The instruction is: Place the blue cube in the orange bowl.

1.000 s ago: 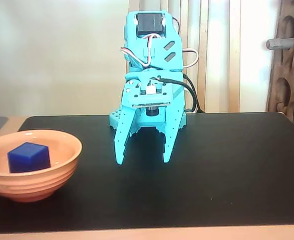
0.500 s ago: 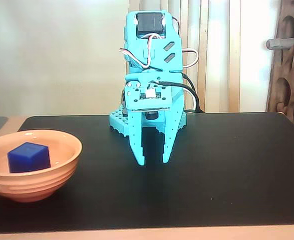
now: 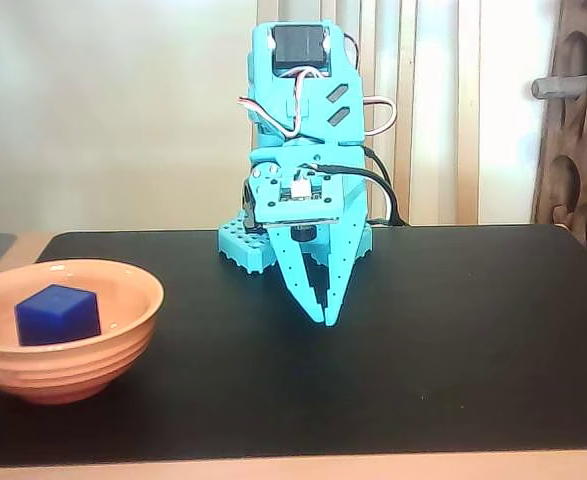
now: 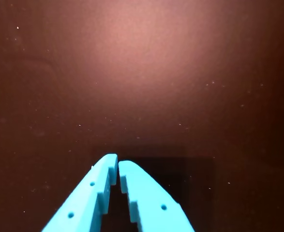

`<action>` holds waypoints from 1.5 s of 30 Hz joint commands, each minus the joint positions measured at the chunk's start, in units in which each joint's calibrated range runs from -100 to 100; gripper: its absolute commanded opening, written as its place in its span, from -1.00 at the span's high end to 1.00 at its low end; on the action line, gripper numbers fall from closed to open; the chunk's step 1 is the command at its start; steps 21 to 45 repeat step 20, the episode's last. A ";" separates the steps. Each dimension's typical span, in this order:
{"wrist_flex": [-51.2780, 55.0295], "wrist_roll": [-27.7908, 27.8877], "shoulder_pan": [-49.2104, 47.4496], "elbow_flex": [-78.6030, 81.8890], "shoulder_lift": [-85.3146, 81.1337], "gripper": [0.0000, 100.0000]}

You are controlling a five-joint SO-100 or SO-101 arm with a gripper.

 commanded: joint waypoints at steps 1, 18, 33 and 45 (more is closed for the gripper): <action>0.19 -0.01 -0.34 0.54 -1.10 0.99; 0.54 0.04 -1.04 0.54 -0.93 0.99; 0.54 0.04 -1.04 0.54 -0.93 0.99; 0.54 0.04 -1.04 0.54 -0.93 0.99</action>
